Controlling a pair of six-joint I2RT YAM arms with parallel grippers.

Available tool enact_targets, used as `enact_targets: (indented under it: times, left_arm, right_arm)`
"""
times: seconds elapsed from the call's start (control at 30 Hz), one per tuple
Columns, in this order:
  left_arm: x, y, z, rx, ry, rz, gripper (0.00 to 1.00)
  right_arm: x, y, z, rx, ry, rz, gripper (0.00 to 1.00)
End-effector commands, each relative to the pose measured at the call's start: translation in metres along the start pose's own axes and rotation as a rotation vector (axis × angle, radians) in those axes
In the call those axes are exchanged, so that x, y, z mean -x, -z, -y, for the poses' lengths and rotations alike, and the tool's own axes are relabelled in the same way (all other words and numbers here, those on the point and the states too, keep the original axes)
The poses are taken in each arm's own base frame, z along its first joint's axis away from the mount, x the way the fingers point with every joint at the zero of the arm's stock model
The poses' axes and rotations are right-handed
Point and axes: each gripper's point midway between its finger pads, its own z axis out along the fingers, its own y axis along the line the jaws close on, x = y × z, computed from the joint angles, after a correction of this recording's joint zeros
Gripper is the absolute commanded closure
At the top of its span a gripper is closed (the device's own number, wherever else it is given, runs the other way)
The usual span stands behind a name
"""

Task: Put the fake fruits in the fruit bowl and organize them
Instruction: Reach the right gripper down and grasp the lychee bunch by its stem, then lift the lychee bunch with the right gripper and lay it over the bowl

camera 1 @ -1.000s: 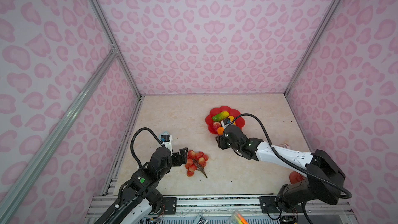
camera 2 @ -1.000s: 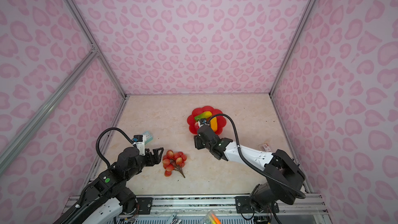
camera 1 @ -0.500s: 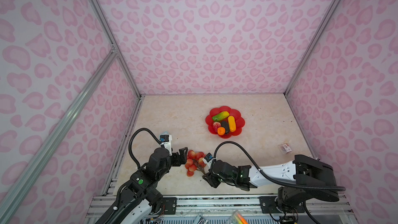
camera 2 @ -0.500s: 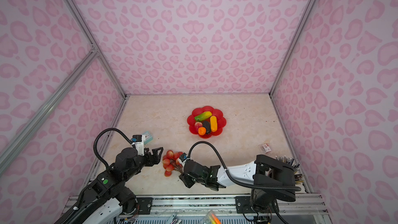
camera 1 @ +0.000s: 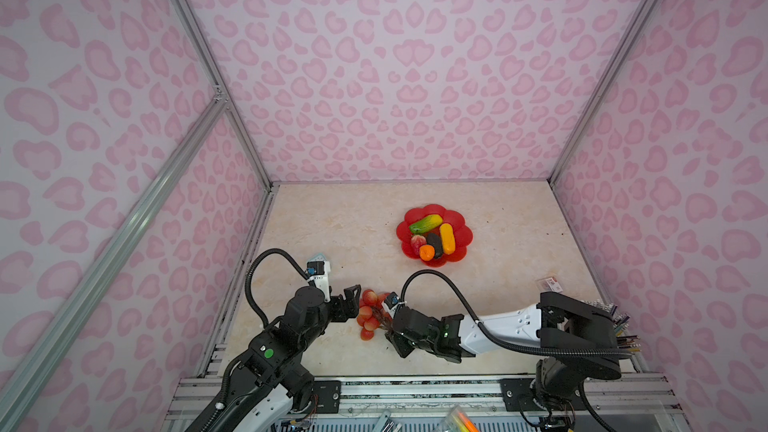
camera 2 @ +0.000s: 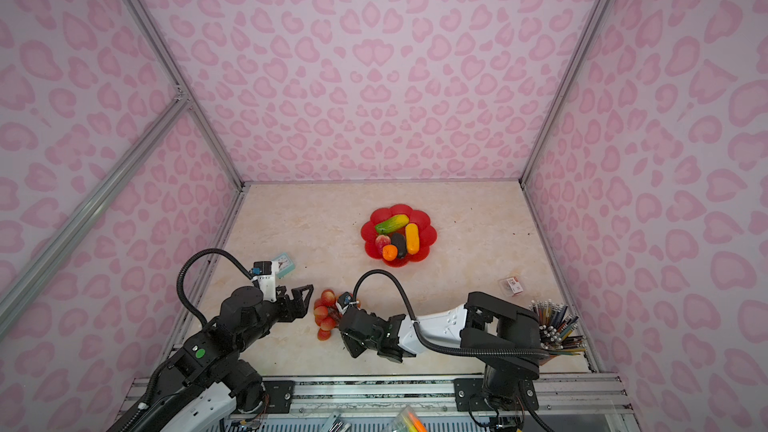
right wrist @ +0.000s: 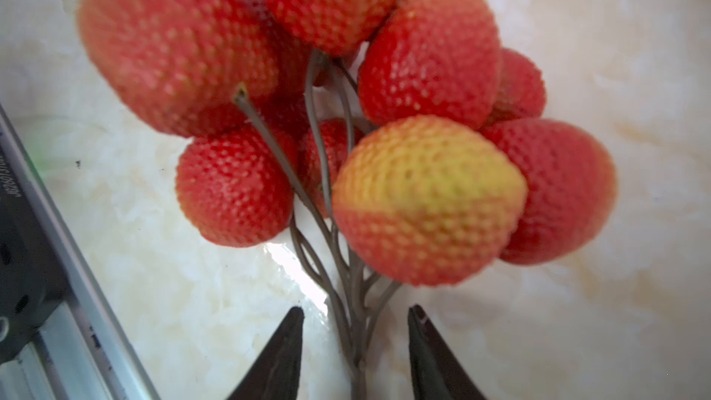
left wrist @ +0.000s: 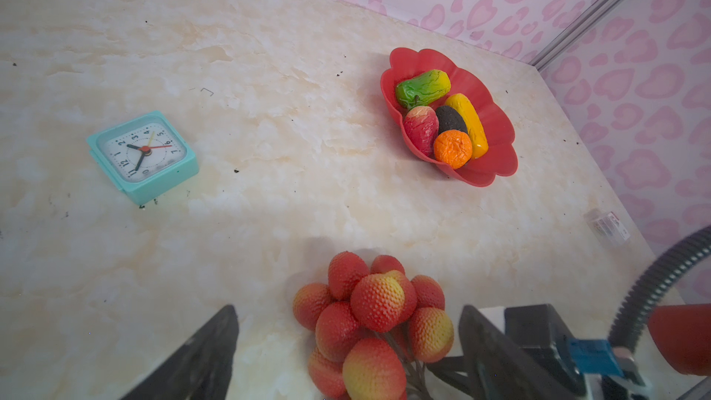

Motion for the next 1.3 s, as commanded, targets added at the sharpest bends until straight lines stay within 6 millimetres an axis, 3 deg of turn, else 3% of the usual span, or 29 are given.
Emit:
enact_targets:
  times: [0.0,0.3,0.7,0.9,1.07,1.27]
  left_arm:
    - [0.006,0.001,0.0,0.007,-0.002,0.015,0.09]
    - [0.006,0.0,0.001,0.008,-0.004,0.008,0.1]
    - [0.006,0.001,0.002,0.005,-0.006,0.009,0.1]
    - [0.01,0.003,0.005,-0.01,-0.009,0.018,0.1]
    - [0.015,0.006,0.011,-0.045,-0.005,0.043,0.1]
    - [0.018,0.006,0.015,-0.063,-0.002,0.055,0.1]
  right_arm:
    - [-0.003,-0.004,0.009,-0.054,0.004,-0.011,0.54]
    - [-0.001,-0.023,0.005,-0.072,0.037,-0.033,0.59]
    - [0.014,-0.024,0.0,-0.07,0.048,-0.006,1.0]
    - [0.046,0.0,0.0,-0.065,0.011,0.085,1.0]
    - [0.091,0.035,0.006,-0.065,0.002,0.198,1.0]
    - [0.14,0.07,0.027,-0.15,0.017,0.299,1.0]
